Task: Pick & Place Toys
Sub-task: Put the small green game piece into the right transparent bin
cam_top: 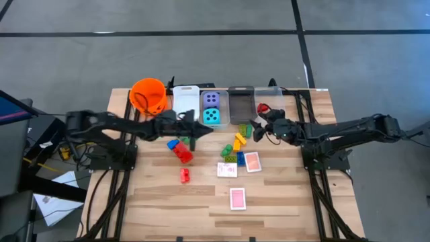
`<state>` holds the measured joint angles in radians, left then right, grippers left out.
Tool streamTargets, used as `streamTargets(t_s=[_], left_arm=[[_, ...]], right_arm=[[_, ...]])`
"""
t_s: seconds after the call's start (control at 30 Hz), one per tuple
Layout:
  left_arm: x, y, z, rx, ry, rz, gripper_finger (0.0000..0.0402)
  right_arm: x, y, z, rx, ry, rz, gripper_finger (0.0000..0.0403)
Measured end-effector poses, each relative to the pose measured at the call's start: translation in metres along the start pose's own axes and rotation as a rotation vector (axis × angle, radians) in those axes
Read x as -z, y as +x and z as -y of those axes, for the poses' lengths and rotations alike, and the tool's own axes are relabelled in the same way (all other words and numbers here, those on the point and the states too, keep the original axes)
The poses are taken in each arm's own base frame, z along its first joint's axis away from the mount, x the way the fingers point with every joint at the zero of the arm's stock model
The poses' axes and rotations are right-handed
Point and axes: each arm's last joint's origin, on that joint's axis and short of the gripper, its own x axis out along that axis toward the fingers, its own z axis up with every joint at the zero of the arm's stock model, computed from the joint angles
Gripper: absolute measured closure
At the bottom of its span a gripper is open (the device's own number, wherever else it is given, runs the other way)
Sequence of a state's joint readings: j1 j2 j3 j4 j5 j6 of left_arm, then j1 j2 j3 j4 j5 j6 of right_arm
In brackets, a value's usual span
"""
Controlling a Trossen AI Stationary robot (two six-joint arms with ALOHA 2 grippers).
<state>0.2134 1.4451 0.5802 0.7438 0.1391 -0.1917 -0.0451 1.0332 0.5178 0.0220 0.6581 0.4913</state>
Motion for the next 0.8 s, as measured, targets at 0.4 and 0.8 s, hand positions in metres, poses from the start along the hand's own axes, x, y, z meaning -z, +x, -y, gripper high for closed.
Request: streamTargets(t_s=[0.4, 0.8], left_arm=[[0.008, 0.046, -0.009, -0.014, -0.005, -0.063, 0.0402], [-0.041, 0.009, 0.003, -0.027, 0.032, -0.001, 0.0402]], right_arm=[[0.012, -0.005, -0.005, -0.115, 0.064, -0.188, 0.0138], [0.034, 0.028, 0.003, 0.062, 0.157, -0.362, 0.0138]])
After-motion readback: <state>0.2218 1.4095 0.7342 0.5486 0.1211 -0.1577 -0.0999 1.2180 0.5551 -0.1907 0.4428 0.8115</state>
